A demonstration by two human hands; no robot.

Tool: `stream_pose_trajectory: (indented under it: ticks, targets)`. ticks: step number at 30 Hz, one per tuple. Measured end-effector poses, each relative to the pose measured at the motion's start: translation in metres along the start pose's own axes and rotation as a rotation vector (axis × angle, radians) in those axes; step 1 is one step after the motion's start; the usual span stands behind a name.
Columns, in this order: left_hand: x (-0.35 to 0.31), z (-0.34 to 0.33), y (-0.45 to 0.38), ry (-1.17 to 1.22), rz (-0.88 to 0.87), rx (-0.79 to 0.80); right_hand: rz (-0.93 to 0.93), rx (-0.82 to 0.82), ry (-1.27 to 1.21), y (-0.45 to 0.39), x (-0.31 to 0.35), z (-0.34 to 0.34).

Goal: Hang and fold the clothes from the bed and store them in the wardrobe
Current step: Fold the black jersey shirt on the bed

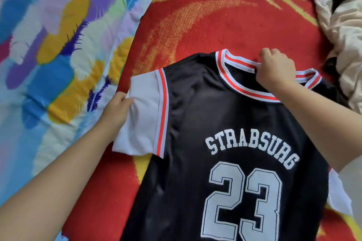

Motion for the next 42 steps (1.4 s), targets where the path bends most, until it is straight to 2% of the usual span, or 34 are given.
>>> stream_pose_trajectory:
  ticks: [1,3,5,7,9,11,13,15,18,23,24,29,31,34,38,40,42]
  targets:
    - [0.002,0.005,0.000,-0.044,-0.002,-0.065,0.069,-0.095,-0.049,0.006,0.009,0.000]
    - [0.004,0.009,0.000,-0.134,-0.038,-0.117,0.324,-0.244,-0.163,0.026,0.033,-0.004]
    - [0.010,0.014,0.000,-0.143,-0.029,-0.085,0.603,-0.233,-0.262,0.055,0.062,-0.021]
    - [0.015,0.014,0.003,-0.138,0.001,0.042,0.708,-0.114,-0.277,0.075,0.088,-0.045]
    - [0.024,0.013,0.007,-0.067,0.023,0.137,0.665,0.033,-0.245,0.084,0.109,-0.062]
    - [0.033,0.017,0.007,0.102,0.048,0.088,0.543,0.167,-0.238,0.086,0.119,-0.073]
    - [0.035,0.026,0.007,0.257,0.007,-0.087,0.462,0.247,-0.215,0.084,0.117,-0.083]
    - [0.033,0.039,0.009,0.318,-0.103,-0.304,0.462,0.213,-0.201,0.086,0.114,-0.089]
    - [0.034,0.054,0.010,0.209,-0.173,-0.503,0.429,0.191,-0.207,0.086,0.116,-0.091]
    - [0.071,0.035,-0.002,-0.107,0.048,-0.360,0.322,0.195,-0.298,0.086,0.118,-0.089]
    - [0.075,0.034,-0.002,-0.079,0.075,-0.344,0.316,0.196,-0.302,0.085,0.119,-0.089]
    - [0.068,0.035,-0.009,0.359,0.149,-0.192,0.301,0.208,-0.157,0.081,0.129,-0.089]
    - [0.061,0.039,-0.013,0.400,0.088,-0.250,0.278,0.217,-0.149,0.079,0.134,-0.088]
    - [0.048,0.047,-0.014,0.194,-0.005,-0.393,0.270,0.264,-0.129,0.077,0.138,-0.085]
    - [0.051,0.049,-0.004,-0.011,0.008,-0.590,0.312,0.332,-0.190,0.077,0.136,-0.077]
    - [0.052,0.048,-0.003,0.016,0.038,-0.607,0.328,0.333,-0.246,0.076,0.132,-0.072]
    - [0.050,0.047,-0.006,0.192,0.076,-0.562,0.336,0.323,-0.304,0.075,0.129,-0.069]
Point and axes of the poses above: each hand's wrist, its own y-axis away from the middle knuckle, its own z-axis out of the back of the hand, x = y × z, the point moved 2 cm from there along -y, towards the middle knuckle, and after that the axes turned 13 degrees about -y, right-handed, at the moved point
